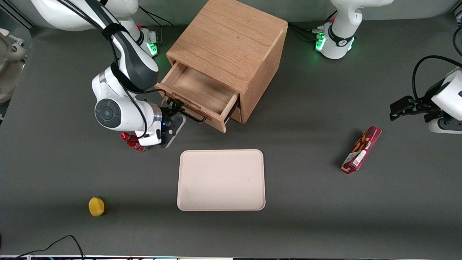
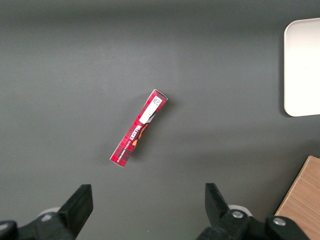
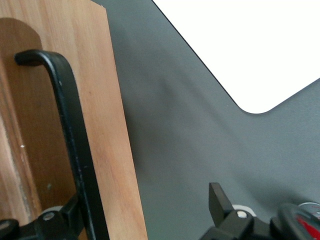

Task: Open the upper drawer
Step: 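Pull the handle outward with the right gripper, sliding the drawer open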

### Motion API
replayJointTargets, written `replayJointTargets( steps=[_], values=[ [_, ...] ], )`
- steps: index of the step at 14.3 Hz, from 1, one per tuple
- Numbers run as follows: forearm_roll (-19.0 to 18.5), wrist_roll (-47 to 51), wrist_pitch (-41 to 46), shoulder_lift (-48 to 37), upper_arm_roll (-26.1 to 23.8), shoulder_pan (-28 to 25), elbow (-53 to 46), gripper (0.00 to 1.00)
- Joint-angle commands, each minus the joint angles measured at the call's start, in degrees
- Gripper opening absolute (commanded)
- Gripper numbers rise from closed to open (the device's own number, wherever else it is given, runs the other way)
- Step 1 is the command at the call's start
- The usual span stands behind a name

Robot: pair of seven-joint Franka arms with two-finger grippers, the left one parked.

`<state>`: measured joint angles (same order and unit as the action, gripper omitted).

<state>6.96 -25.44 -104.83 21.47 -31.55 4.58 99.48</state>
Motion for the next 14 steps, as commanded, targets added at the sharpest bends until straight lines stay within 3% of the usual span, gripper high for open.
replayJointTargets(
  steps=[1,14],
  values=[
    [-1.95,-1.54,1.03,1.73,0.53,-0.01,-2.62,1.0],
    [-3.62,-8.75,7.71,2.61,5.63,-0.01,-9.04,1.0]
  ],
)
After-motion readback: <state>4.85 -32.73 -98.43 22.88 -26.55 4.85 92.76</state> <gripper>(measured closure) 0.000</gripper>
